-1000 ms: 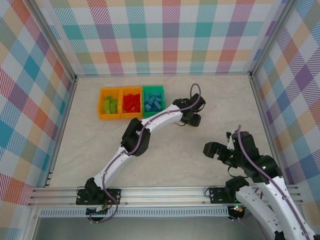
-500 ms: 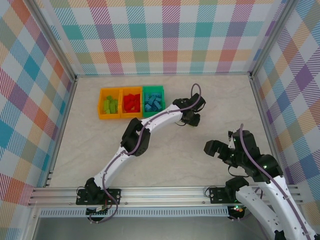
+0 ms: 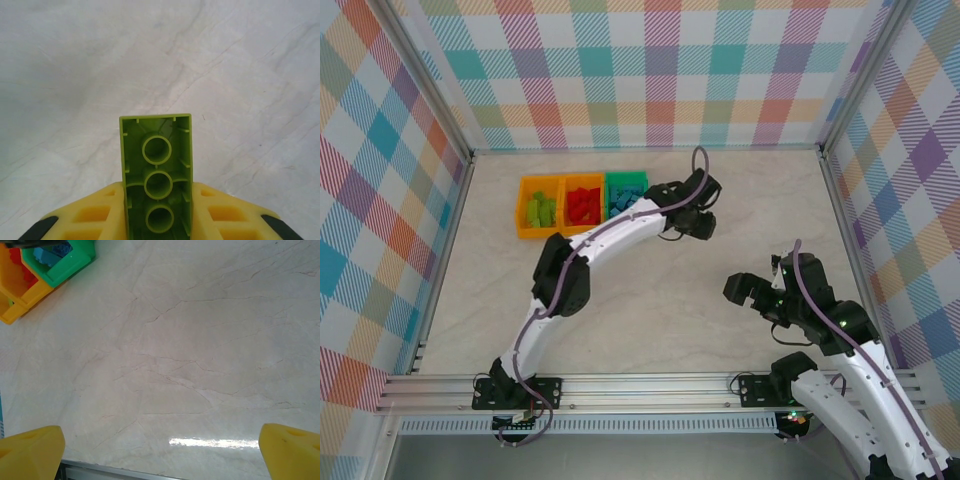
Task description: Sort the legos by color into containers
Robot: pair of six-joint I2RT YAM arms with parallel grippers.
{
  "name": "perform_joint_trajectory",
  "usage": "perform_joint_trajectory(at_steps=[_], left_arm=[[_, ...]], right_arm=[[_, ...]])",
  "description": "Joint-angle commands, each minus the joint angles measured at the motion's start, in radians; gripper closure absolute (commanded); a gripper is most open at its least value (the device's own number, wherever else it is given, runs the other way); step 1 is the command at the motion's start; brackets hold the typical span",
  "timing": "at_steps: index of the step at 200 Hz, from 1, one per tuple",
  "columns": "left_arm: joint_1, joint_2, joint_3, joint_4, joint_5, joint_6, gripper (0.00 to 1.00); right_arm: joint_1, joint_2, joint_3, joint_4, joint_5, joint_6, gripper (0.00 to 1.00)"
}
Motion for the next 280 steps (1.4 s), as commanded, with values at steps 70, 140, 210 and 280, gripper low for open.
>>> perform_joint_trajectory(at_steps=[70, 140, 210, 280], left_arm=[[0.343, -0.429, -0.433, 0.115, -0.185, -0.033, 0.71], [0.596, -0.511, -0.651, 0.136, -0.303, -0.061, 0.68], [0.669, -0.406, -0.652, 0.222, -0.301, -0.037, 0.47], [0.668, -0.649, -0.867, 0.409, -0.127, -0.06, 0.36]], right_arm=[[-0.002, 0.044, -0.013, 0.286, -0.19, -0.045, 0.0], [-0.002, 0.148, -0.022, 0.387, -0.226, -0.037, 0.0], [-0.002, 0.11, -0.034, 0.332, -0.203, -0.028, 0.0], [-0.003, 0.176, 0.006, 0.346, 0.0, -0.108, 0.0]])
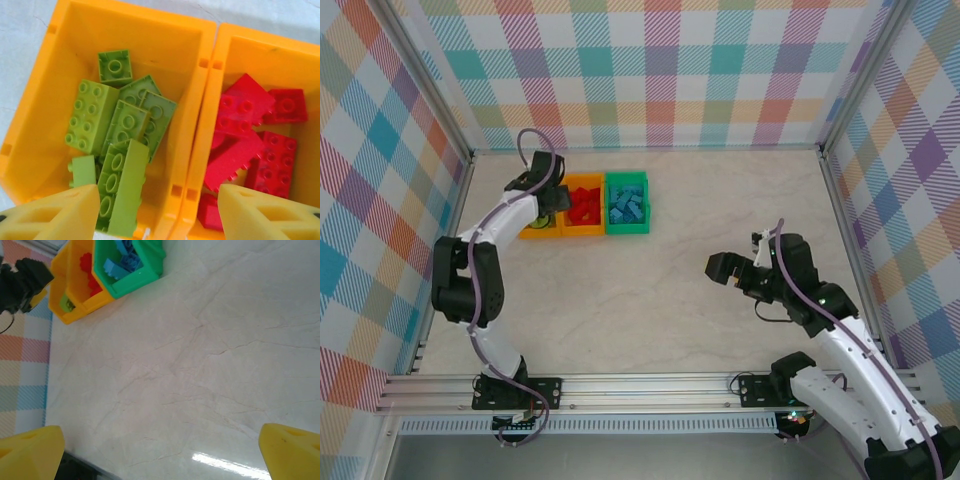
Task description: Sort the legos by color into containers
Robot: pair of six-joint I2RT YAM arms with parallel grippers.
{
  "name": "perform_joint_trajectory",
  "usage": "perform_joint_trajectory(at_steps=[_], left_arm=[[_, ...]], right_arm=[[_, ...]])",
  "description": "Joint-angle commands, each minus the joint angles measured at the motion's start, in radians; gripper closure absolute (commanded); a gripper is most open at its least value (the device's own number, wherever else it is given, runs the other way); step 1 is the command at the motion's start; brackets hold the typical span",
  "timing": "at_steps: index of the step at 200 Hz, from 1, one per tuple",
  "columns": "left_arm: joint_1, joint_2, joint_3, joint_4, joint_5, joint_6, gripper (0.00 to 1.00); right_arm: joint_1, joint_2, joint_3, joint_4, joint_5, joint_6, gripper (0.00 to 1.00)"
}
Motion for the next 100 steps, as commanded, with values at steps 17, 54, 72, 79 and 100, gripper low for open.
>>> perform_joint_trajectory(at_steps=[17, 54, 72, 79, 100], left_arm=[[0.0, -0.304, -0.24, 0.235, 0.136, -0.031, 0.33], [-0.01, -0.528, -0.487, 0.386, 0.133, 0.012, 0.26], [-0.012, -0.575, -0.576, 0.422, 0.073, 0.027, 0.21], [-0.013, -0.592, -0.616, 0.447, 0.056, 0.038, 0.18], [-0.013, -0.656, -0.757, 0.596, 0.012, 0.088, 0.02]], right_arm=[[-0.004, 0.083, 0.041, 0.037, 0.219, -0.127, 0.0], [-0.062, 0.254, 0.043, 0.152, 0.426, -0.27, 0.0], [-0.143, 0.318, 0.004, 0.267, 0.455, -0.318, 0.0], [-0.188, 0.348, -0.007, 0.306, 0.447, -0.325, 0.0], [-0.306, 0.455, -0.036, 0.425, 0.425, -0.354, 0.0]])
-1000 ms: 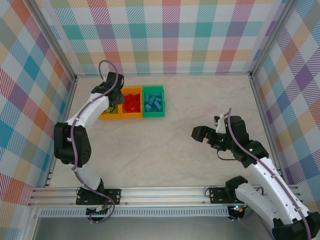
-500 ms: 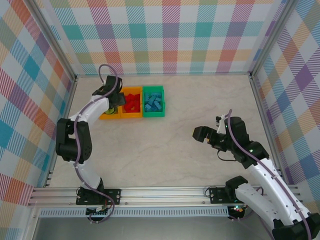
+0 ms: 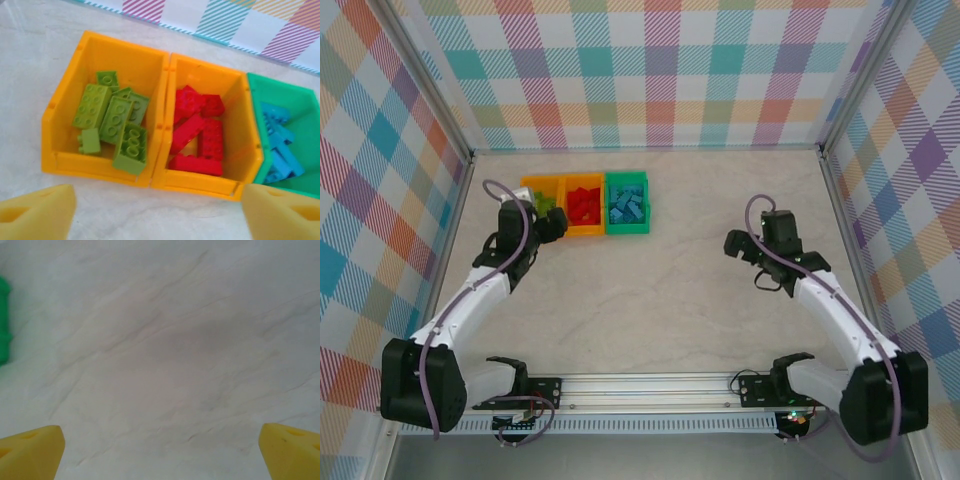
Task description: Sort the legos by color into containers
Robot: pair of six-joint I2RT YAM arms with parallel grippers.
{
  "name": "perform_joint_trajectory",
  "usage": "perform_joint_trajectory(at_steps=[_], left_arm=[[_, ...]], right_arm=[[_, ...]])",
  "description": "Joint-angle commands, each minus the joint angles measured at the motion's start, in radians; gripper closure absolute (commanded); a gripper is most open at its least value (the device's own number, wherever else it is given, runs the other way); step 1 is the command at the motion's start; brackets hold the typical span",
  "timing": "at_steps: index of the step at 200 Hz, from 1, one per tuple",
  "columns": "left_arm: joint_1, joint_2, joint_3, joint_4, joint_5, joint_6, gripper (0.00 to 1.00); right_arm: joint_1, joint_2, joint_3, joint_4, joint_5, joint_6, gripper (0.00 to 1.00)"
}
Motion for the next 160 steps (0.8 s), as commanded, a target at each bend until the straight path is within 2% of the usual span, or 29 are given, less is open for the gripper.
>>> perform_joint_trajectory(at_steps=[1, 20, 34, 55, 58, 64, 72, 84, 92, 96, 100, 104, 129, 145, 160], left_arm=[[-0.006, -0.06, -0.136, 0.183, -0.07, 0.056, 0.01], [-0.006, -0.119, -0.249, 0.311, -0.114, 0.129, 0.0], [-0.006, -0.147, -0.29, 0.333, -0.16, 0.169, 0.0], [-0.006, -0.155, -0.332, 0.364, -0.185, 0.221, 0.0], [-0.006, -0.153, -0.343, 0.375, -0.187, 0.224, 0.0], [-0.006, -0.151, -0.363, 0.405, -0.187, 0.232, 0.0], [-0.006, -0.146, -0.387, 0.44, -0.181, 0.24, 0.0], [-0.006, -0.133, -0.417, 0.492, -0.161, 0.252, 0.0], [-0.005, -0.12, -0.437, 0.538, -0.149, 0.261, 0.0], [-0.004, -0.112, -0.443, 0.557, -0.141, 0.266, 0.0], [-0.004, -0.103, -0.448, 0.574, -0.134, 0.274, 0.0], [-0.003, -0.091, -0.451, 0.59, -0.126, 0.281, 0.0], [0.009, 0.02, -0.437, 0.7, -0.047, 0.32, 0.0], [0.016, 0.119, -0.412, 0.782, 0.007, 0.337, 0.0], [0.021, 0.209, -0.382, 0.824, -0.003, 0.354, 0.0]], right_arm=[[-0.105, 0.093, -0.038, 0.195, 0.042, -0.09, 0.0], [-0.149, 0.174, -0.073, 0.344, 0.015, -0.178, 0.0], [-0.154, 0.223, -0.102, 0.477, 0.056, -0.26, 0.0], [-0.171, 0.305, -0.204, 0.793, 0.046, -0.327, 0.0], [-0.176, 0.322, -0.213, 0.84, 0.037, -0.337, 0.0], [-0.183, 0.33, -0.196, 0.82, 0.013, -0.346, 0.0], [-0.187, 0.35, -0.22, 0.931, -0.013, -0.337, 0.0], [-0.198, 0.401, -0.266, 1.104, -0.118, -0.37, 0.0], [-0.196, 0.388, -0.296, 1.119, -0.181, -0.394, 0.0], [-0.196, 0.414, -0.325, 1.185, -0.191, -0.396, 0.0], [-0.198, 0.446, -0.364, 1.337, -0.197, -0.397, 0.0], [-0.196, 0.453, -0.387, 1.386, -0.19, -0.397, 0.0], [-0.195, 0.425, -0.373, 1.293, -0.139, -0.374, 0.0], [-0.194, 0.429, -0.386, 1.329, -0.076, -0.355, 0.0], [-0.191, 0.433, -0.396, 1.357, -0.065, -0.356, 0.0]])
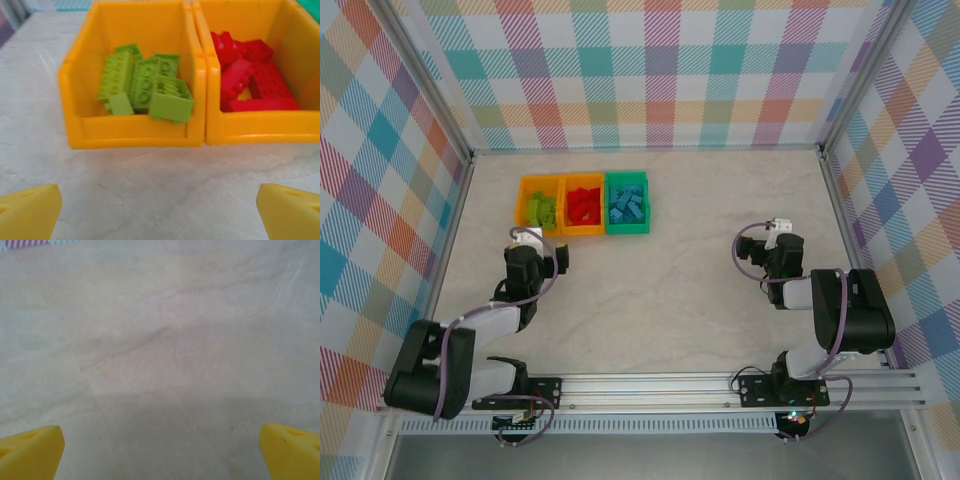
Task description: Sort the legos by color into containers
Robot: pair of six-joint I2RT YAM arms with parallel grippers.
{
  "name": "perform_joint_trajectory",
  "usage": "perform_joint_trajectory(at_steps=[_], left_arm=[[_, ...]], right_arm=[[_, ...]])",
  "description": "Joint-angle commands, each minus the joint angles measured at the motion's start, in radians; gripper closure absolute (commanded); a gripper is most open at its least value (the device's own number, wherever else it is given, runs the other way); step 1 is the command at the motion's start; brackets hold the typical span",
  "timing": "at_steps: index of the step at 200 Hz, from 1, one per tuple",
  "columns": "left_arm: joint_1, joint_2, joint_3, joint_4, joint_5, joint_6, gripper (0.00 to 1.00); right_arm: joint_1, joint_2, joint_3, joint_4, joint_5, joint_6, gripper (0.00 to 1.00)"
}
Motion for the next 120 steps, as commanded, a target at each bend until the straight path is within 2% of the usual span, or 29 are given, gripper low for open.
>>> perform_joint_trajectory(at_steps=[1, 10, 28, 39, 48, 65, 120], left_arm=[[0.014, 0.112, 0.049, 0.178, 0.047, 0.053, 0.0], [0.029, 0.155, 0.063, 0.179, 0.056, 0.04, 0.0], [0.053, 0.247, 0.064, 0.253, 0.103, 0.03, 0.0], [0.074, 0.303, 0.07, 0.303, 0.119, 0.012, 0.0], [0.076, 0.284, 0.088, 0.227, 0.113, 0.006, 0.0], [0.085, 0.292, 0.108, 0.202, 0.099, -0.012, 0.0], [0.107, 0.296, 0.119, 0.191, 0.118, -0.029, 0.0]], right_arm=[[0.002, -0.006, -0.01, 0.13, 0.03, -0.004, 0.0], [0.001, -0.003, 0.001, 0.115, 0.011, -0.011, 0.0], [0.0, -0.002, 0.035, 0.055, -0.118, -0.054, 0.0], [-0.002, -0.001, 0.03, 0.065, -0.103, -0.048, 0.0], [-0.001, -0.003, 0.032, 0.058, -0.1, -0.047, 0.0], [-0.002, -0.002, 0.033, 0.057, -0.1, -0.05, 0.0], [-0.001, -0.003, 0.033, 0.057, -0.099, -0.052, 0.0]])
